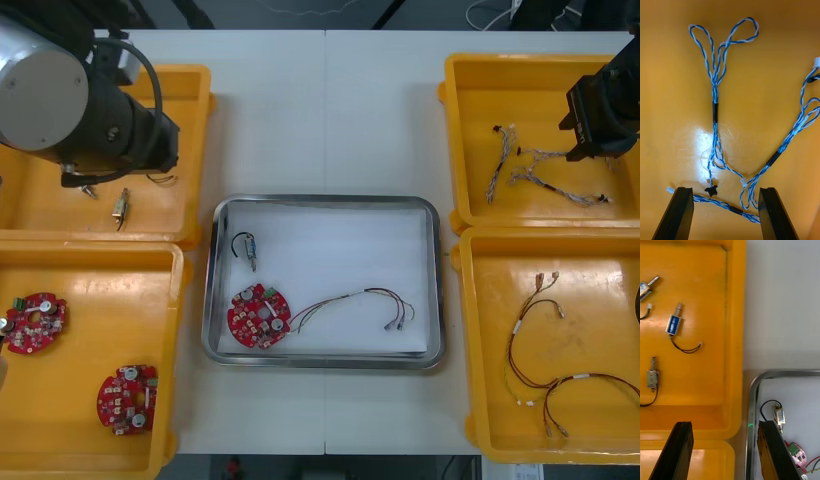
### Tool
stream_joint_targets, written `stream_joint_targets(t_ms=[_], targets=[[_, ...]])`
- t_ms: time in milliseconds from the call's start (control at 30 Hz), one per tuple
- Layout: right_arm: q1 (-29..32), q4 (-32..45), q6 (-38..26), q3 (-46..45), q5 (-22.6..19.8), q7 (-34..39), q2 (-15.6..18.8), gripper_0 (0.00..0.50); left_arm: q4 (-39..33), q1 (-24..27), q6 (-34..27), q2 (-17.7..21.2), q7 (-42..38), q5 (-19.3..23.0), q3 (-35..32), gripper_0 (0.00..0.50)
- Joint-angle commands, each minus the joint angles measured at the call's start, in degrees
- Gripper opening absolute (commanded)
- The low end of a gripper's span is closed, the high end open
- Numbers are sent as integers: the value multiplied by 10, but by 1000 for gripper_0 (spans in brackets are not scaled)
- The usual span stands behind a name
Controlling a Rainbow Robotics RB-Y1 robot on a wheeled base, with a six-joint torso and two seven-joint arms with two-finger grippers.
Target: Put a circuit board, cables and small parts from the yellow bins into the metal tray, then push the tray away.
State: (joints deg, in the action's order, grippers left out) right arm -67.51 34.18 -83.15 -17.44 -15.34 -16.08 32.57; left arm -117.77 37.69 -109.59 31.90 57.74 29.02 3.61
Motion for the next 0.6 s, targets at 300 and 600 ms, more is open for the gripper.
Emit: stream_joint_targets(t_ms=[300,600], targets=[[-29,-46,105,0,8,-48,24,500,77,24,19,59,3,-37,-91,500],[-67,-168,199,-2,20,-69,23,500,162,24,111,69,19,-64,-113,500]])
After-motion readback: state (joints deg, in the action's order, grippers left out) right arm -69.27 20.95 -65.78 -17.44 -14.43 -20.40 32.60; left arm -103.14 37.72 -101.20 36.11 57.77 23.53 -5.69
